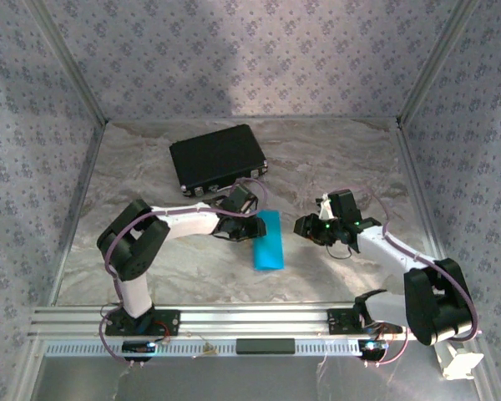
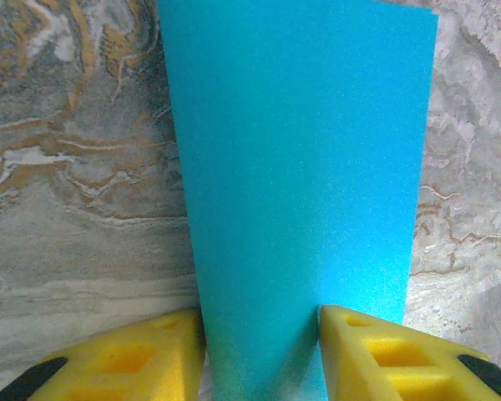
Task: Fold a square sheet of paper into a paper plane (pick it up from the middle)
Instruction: First fold the square sheet of paper in half at the center of the table.
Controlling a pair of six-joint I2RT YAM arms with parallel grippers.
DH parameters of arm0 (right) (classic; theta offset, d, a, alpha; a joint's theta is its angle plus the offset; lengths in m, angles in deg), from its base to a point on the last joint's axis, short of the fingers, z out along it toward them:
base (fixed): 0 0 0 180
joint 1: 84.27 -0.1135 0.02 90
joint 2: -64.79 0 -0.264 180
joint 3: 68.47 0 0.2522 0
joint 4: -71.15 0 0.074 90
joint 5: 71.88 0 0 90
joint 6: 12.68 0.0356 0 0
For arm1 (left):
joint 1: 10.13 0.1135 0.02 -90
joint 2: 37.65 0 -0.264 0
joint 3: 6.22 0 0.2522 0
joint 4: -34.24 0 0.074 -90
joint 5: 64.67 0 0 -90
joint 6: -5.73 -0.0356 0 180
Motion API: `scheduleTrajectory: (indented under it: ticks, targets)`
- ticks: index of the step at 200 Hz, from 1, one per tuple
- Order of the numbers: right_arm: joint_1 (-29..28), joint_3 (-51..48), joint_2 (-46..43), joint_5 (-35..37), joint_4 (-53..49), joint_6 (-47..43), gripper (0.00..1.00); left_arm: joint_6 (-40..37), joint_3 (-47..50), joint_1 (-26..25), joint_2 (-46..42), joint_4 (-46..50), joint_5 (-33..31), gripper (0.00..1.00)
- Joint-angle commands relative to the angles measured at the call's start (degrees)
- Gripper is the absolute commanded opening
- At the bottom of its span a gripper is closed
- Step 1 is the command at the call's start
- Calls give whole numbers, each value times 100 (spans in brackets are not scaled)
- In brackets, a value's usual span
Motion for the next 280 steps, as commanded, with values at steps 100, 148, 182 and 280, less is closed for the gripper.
scheduleTrajectory:
  ticks: [100, 148, 182, 280]
  targets:
    - [36, -149, -81, 45, -61, 118, 41, -254, -168, -21, 417, 393, -360, 43]
    - [22, -151, -90, 44, -88, 127, 42, -321, -222, -30, 479, 417, -346, 45]
    - [19, -155, -89, 56, -88, 126, 42, -413, -293, -32, 565, 503, -378, 45]
    - [3, -170, -19, 32, -83, 100, 43, -500, -391, -48, 717, 701, -532, 42]
